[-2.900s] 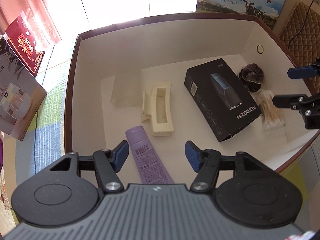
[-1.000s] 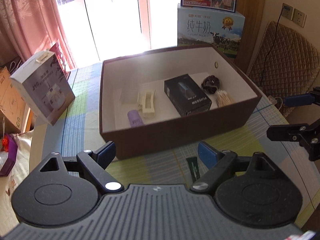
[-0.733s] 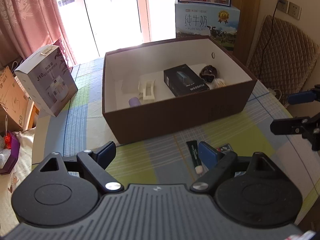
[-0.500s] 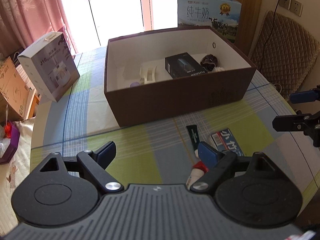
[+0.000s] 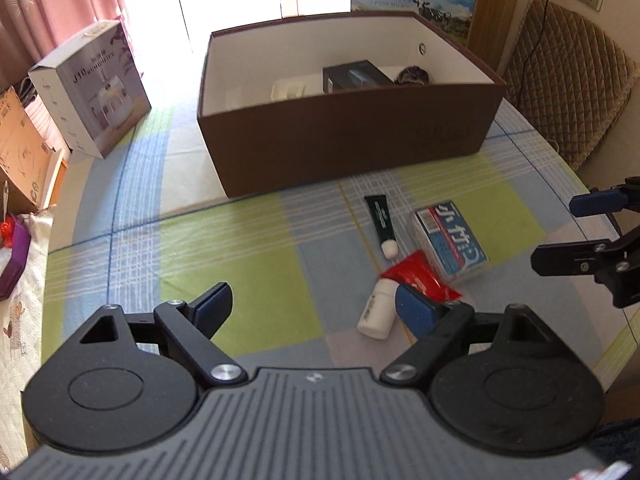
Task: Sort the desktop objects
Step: 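Withdraw both tools from the box back over the table, then grasp the white pill bottle with the left tool while the right tool grasps the blue toothpick box, then carry the pill bottle and toothpick box into the brown box and release both, then withdraw both tools from the box back over the table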
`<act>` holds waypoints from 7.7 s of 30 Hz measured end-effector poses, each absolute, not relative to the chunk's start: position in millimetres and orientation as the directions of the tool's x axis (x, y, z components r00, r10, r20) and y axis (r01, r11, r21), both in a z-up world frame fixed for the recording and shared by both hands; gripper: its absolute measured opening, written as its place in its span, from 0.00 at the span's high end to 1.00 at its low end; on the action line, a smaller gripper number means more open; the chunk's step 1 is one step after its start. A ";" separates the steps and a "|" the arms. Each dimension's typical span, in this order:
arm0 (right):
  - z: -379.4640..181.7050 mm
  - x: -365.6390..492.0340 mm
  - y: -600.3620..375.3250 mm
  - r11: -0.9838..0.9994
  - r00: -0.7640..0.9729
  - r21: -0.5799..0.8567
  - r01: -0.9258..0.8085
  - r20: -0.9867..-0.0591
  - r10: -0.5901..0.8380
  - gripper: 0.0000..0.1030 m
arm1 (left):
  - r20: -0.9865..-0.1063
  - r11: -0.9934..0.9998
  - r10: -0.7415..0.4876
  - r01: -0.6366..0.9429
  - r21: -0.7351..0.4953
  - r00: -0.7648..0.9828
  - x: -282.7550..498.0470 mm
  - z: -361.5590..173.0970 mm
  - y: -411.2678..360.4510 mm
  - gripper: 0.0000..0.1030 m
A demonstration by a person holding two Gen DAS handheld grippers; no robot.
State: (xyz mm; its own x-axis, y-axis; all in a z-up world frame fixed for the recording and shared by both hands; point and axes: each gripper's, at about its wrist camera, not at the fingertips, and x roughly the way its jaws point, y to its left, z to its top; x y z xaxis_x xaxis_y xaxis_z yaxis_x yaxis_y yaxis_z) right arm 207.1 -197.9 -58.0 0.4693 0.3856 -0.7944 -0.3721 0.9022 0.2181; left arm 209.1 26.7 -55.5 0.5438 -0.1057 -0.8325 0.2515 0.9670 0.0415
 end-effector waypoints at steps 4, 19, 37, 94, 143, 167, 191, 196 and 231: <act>-67.1 206.6 -199.0 0.909 0.456 0.218 -0.355 -0.809 0.372 0.04 | -0.842 0.964 -0.111 0.264 0.038 0.528 207.6 -63.5 23.9 0.16; -86.9 208.4 -200.2 0.924 0.447 0.226 -0.307 -0.823 0.350 0.04 | -0.856 0.946 -0.119 0.319 0.055 0.503 209.8 -88.5 10.1 0.17; -101.9 224.7 -205.2 0.945 0.463 0.215 -0.248 -0.830 0.311 0.04 | -0.868 0.894 -0.158 0.442 0.078 0.471 228.3 -127.7 -14.4 0.42; -145.0 277.5 -185.8 0.923 0.459 0.034 -0.384 -0.860 0.222 0.47 | -0.902 0.977 -0.093 0.212 -0.002 0.421 253.4 -140.7 45.5 0.78; -17.5 361.7 -165.3 0.868 0.584 0.142 -0.476 -0.687 0.433 0.47 | -0.729 0.950 -0.273 0.293 -0.104 0.627 360.2 -6.4 19.3 0.78; -66.2 441.1 -164.6 0.902 0.517 0.030 -0.431 -0.811 0.275 0.47 | -0.855 0.954 -0.245 0.273 -0.127 0.457 461.1 -75.6 -7.1 0.78; -73.4 465.0 -149.3 0.915 0.538 0.084 -0.394 -0.786 0.304 0.27 | -0.880 0.962 -0.214 0.246 -0.116 0.424 481.6 -96.8 -10.4 0.78; -74.4 455.4 -159.5 0.913 0.515 0.107 -0.394 -0.797 0.315 0.27 | -0.883 0.963 -0.205 0.246 -0.107 0.422 482.8 -98.8 -12.1 0.78; -45.7 412.8 -186.9 0.923 0.527 0.170 -0.345 -0.779 0.340 0.08 | -0.854 0.976 -0.128 0.215 -0.020 0.503 439.7 -50.1 0.3 0.34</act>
